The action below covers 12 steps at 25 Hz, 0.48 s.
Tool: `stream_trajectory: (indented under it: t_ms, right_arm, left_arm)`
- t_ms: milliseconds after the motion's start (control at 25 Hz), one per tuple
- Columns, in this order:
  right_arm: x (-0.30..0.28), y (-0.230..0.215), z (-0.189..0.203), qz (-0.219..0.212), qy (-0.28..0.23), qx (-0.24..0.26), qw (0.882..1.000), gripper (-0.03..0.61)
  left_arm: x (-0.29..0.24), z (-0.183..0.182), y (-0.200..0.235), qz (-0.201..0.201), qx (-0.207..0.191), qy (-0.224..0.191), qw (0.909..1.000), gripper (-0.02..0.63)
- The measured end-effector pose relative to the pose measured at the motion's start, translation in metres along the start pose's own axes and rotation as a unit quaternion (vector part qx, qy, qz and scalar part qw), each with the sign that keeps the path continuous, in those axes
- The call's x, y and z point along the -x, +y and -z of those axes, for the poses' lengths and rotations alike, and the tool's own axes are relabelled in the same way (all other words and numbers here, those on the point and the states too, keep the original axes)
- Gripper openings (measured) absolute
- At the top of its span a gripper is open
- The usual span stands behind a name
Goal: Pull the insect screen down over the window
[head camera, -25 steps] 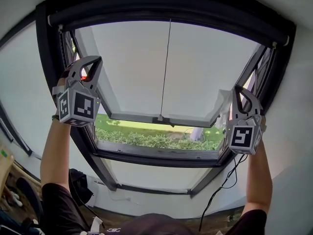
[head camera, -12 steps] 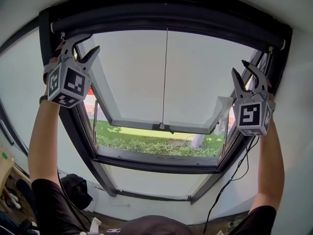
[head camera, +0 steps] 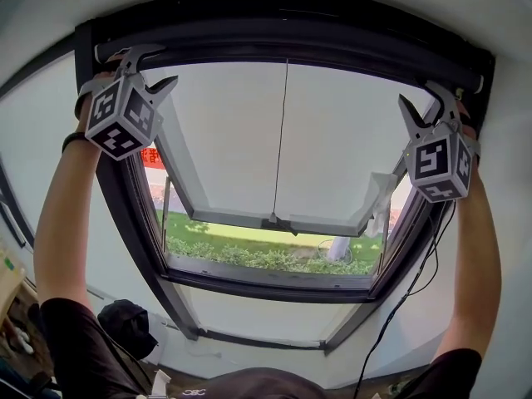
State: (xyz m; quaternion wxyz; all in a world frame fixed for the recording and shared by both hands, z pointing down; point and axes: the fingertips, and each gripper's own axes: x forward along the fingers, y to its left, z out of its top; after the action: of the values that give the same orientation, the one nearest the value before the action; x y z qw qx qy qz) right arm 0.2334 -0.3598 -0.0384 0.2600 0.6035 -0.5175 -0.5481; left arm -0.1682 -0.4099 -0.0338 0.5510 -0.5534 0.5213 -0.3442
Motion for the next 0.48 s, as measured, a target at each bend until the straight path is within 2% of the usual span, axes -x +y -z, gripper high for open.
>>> stream_trajectory:
  t_ms: [160, 400, 480]
  right_arm:
    - [-0.013, -0.005, -0.002, -0.012, 0.012, 0.027, 1.000, 0.170]
    - [-0.031, -0.005, 0.001, -0.037, 0.032, 0.040, 0.998, 0.167]
    - [-0.034, -0.005, 0.004, -0.038, 0.041, 0.053, 0.997, 0.128]
  left_arm:
    - [-0.005, -0.006, -0.005, 0.012, -0.014, -0.002, 0.9998, 0.241]
    - [-0.016, -0.001, -0.005, 0.023, -0.017, 0.010, 0.9996, 0.218]
    - [-0.019, 0.002, -0.004, 0.027, -0.012, 0.013, 0.9995, 0.218]
